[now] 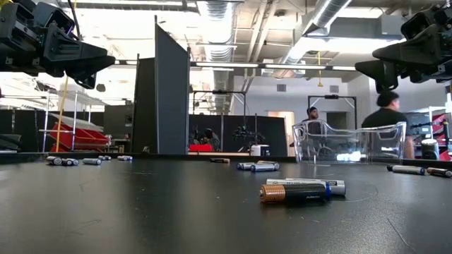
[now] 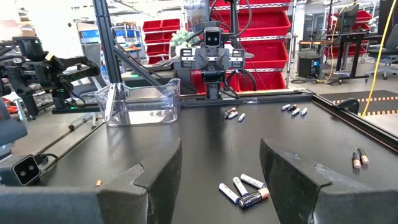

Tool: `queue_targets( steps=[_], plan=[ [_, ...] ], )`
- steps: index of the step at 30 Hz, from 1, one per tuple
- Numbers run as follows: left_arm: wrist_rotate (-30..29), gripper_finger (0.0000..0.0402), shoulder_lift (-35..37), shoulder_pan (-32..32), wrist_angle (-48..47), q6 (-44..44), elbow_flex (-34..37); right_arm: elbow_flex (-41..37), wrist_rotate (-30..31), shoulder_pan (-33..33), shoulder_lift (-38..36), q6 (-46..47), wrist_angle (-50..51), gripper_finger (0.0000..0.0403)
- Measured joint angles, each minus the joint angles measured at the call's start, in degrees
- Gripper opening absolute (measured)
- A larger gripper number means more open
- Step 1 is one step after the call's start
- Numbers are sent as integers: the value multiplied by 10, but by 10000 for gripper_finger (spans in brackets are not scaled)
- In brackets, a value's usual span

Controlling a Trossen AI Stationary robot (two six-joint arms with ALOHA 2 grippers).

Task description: Sort batteries

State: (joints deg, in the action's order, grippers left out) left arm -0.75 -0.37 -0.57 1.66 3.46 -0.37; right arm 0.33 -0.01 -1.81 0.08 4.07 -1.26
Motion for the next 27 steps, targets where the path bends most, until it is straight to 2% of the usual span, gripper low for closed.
queue_targets(
  steps=[7, 14, 27],
  plan=[
    [0, 112, 0, 0, 0, 0, 0, 0, 0, 0, 0, 6, -9, 234],
    [0, 112, 0, 0, 0, 0, 0, 0, 0, 0, 0, 94, -12, 234],
    [0, 112, 0, 0, 0, 0, 0, 0, 16, 27, 0, 94, -13, 234]
  ],
)
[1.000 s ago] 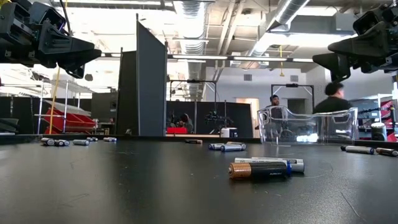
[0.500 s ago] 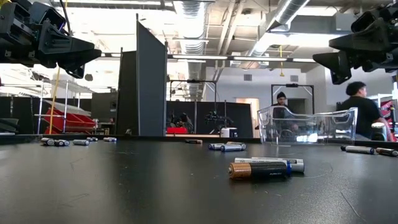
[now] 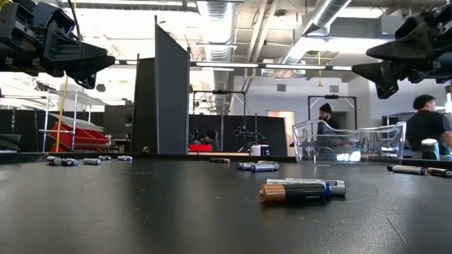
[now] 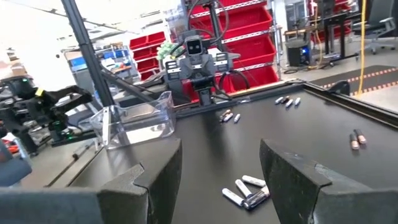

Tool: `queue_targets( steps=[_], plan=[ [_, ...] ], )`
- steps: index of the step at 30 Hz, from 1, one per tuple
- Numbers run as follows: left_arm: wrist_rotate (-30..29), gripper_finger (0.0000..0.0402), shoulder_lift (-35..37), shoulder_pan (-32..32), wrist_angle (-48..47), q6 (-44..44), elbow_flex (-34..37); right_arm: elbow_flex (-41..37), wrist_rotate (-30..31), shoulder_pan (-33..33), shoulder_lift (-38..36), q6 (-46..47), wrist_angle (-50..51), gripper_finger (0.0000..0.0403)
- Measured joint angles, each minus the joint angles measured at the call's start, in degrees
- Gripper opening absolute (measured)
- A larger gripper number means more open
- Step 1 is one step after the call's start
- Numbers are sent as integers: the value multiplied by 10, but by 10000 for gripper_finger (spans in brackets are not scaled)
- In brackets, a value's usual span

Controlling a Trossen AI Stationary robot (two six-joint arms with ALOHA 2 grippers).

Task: Sort batteries
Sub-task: Adjust the right transparent bin

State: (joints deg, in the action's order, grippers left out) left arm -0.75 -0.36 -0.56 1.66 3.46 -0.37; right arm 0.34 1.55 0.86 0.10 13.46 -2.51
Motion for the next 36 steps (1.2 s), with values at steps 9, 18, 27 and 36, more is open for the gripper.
queue_targets(
  steps=[9, 18, 27, 36],
  plan=[
    [0, 112, 0, 0, 0, 0, 0, 26, 0, -14, 6, -29, 56, 234],
    [0, 112, 0, 0, 0, 0, 0, 152, 88, -27, 116, -76, 156, 234],
    [0, 112, 0, 0, 0, 0, 0, 316, 128, -26, 304, 53, 253, 234],
    [0, 112, 0, 0, 0, 0, 0, 495, 181, -8, 505, 252, 385, 234]
  ],
)
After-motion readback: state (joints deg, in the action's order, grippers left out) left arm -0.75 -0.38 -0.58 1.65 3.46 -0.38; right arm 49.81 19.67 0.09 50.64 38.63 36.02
